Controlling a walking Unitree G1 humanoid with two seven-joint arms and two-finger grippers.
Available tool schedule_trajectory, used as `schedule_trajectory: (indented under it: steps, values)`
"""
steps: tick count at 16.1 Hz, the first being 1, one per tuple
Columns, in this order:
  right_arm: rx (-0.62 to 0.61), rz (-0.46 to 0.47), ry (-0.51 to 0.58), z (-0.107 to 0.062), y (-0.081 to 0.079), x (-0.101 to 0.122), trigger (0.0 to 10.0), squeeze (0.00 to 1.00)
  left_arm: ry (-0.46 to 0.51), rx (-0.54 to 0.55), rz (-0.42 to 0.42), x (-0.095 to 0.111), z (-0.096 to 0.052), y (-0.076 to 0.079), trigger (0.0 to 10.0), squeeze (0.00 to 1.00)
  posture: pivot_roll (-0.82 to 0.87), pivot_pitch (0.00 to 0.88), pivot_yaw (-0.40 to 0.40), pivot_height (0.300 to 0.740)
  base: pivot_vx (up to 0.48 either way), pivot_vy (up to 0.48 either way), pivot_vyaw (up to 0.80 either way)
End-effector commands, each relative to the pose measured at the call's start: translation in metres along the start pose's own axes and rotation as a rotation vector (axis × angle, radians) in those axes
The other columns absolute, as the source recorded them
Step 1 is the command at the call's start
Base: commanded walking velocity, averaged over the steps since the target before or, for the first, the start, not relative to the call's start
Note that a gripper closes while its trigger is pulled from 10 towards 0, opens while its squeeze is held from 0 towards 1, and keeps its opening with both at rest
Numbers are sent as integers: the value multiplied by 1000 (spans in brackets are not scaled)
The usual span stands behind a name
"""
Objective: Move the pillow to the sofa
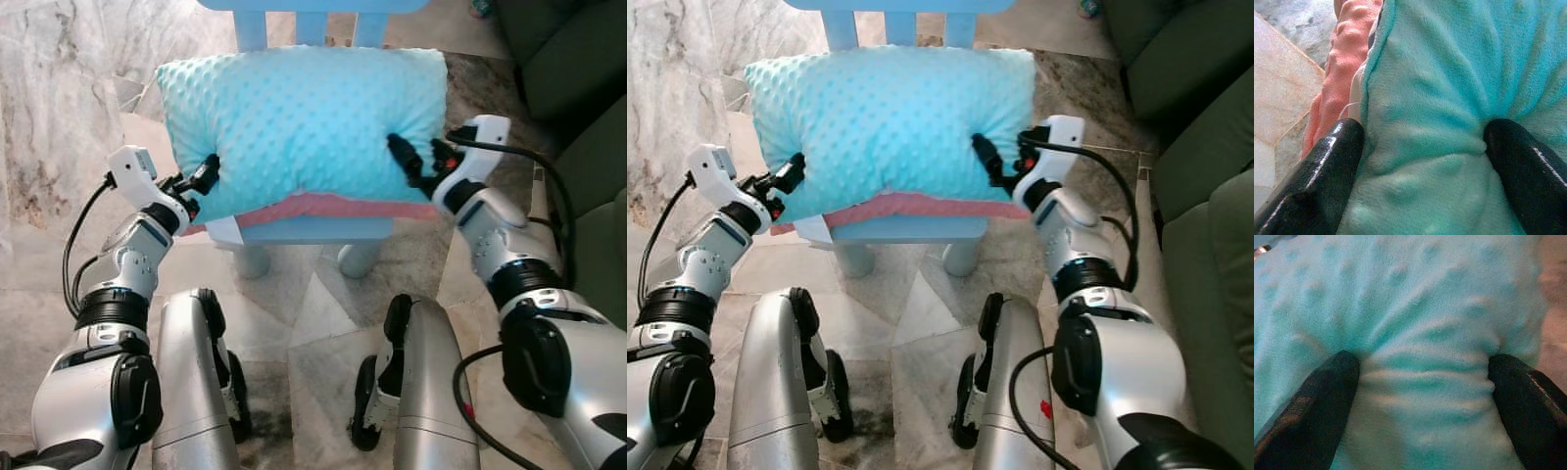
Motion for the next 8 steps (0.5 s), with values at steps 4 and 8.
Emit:
schedule_trajectory:
  steps: [4, 8]
  values:
    - [123, 119, -98, 0, -25, -38, 4353, 0, -63, -42, 10, -16, -2, 4, 5373, 0, 38, 504, -42, 496, 0, 0, 0]
    - [193, 122, -140, -5, -36, -56, 0, 0, -74, -65, 25, -23, -3, 9, 0, 0, 32, 497, -49, 496, 0, 0, 0]
Point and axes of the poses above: a point about 5 cm out from each wrist's last joint towards the gripper, its own z axis pointing out of the wrist towards the gripper, its own x axis along the axis of the wrist's last joint, y = z × x, the point moved 5 cm from there along z, pointing out of the wrist towards the gripper, and after that the axes turned 1 degree about z, right-handed, at the moved point
